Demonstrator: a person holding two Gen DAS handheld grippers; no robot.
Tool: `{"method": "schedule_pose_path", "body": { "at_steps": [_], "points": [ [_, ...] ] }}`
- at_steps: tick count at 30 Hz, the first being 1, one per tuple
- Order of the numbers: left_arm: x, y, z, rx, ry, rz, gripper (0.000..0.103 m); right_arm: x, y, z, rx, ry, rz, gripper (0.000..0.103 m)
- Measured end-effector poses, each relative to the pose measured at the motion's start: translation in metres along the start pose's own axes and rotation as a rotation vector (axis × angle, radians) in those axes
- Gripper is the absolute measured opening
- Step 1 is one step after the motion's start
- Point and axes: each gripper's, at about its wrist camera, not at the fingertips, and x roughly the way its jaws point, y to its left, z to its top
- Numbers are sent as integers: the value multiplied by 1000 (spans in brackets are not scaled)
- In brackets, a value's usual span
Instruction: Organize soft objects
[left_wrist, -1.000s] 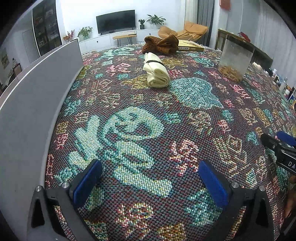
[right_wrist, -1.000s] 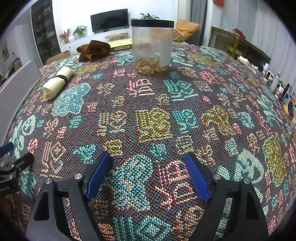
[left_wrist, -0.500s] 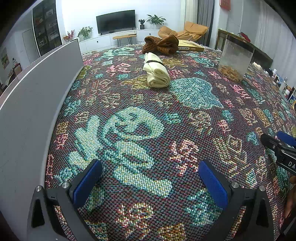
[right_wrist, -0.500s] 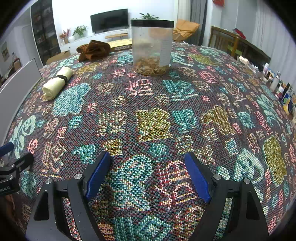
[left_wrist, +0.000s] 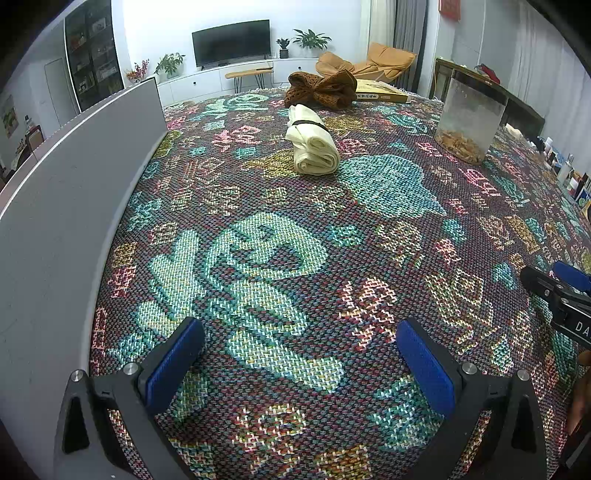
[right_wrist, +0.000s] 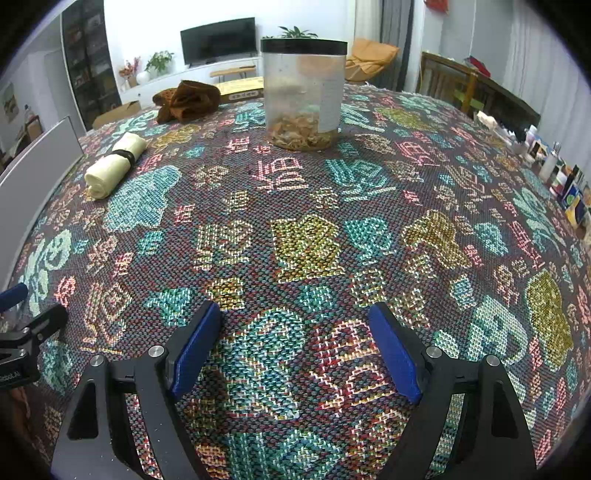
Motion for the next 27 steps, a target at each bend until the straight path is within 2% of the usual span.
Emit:
{"method": "schedule_pose_path", "body": {
  "at_steps": [27],
  "points": [
    [0,0,0,0,1,1,103,0,0,0,1,1,0,85]
  ]
}}
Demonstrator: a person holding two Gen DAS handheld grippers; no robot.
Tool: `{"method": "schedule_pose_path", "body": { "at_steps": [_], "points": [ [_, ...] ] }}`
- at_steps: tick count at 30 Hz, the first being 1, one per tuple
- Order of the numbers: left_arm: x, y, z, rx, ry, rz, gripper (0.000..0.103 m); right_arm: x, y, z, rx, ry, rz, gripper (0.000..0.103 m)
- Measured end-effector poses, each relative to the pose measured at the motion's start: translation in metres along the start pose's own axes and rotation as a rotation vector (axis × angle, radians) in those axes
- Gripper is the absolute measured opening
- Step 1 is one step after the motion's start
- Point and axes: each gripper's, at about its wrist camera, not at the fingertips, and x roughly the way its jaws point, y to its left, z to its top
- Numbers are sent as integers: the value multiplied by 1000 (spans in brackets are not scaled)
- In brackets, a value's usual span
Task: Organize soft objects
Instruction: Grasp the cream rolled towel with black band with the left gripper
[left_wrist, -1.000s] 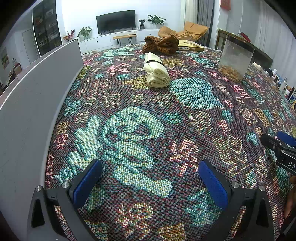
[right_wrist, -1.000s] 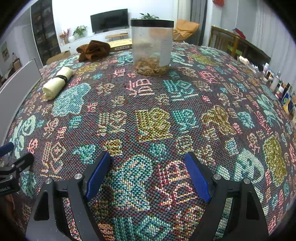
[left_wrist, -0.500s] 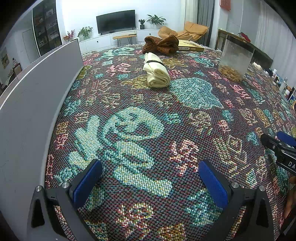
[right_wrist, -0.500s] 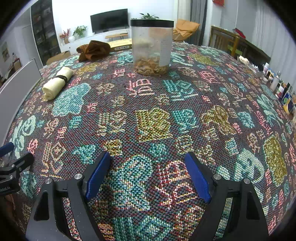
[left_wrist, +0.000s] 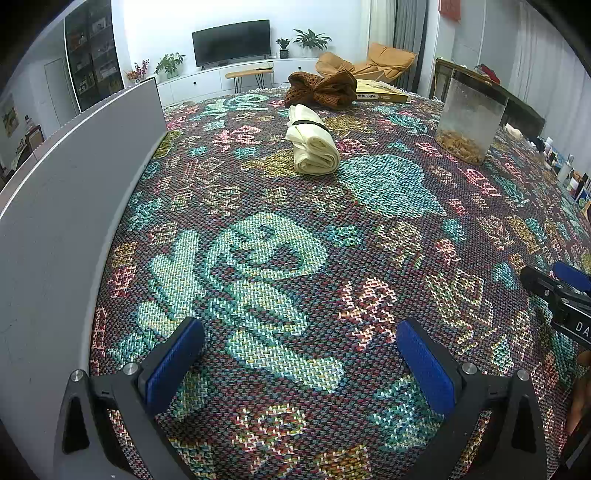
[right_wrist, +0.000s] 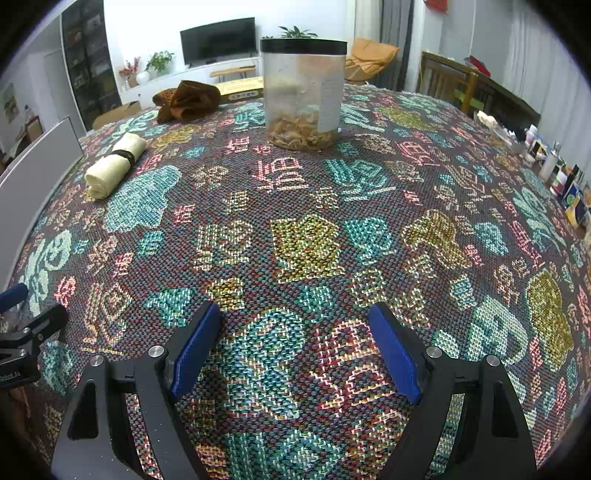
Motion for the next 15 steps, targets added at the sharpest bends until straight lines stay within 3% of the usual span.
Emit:
{"method": "schedule_pose_path", "body": {
  "at_steps": [6,8,10,12,15],
  "points": [
    [-2,1,1,1,7,2,103,0,0,0,1,0,1,85],
    [0,0,8,0,51,-1,103,0,0,0,0,0,1,85],
    [4,1,21,-19,87,-26,103,0,0,0,1,0,1,85],
    [6,3,40,-56,77,-59,103,0,0,0,1,0,1,85],
    [16,2,79,-60,30,-44,103,0,0,0,1,0,1,86]
  ]
}}
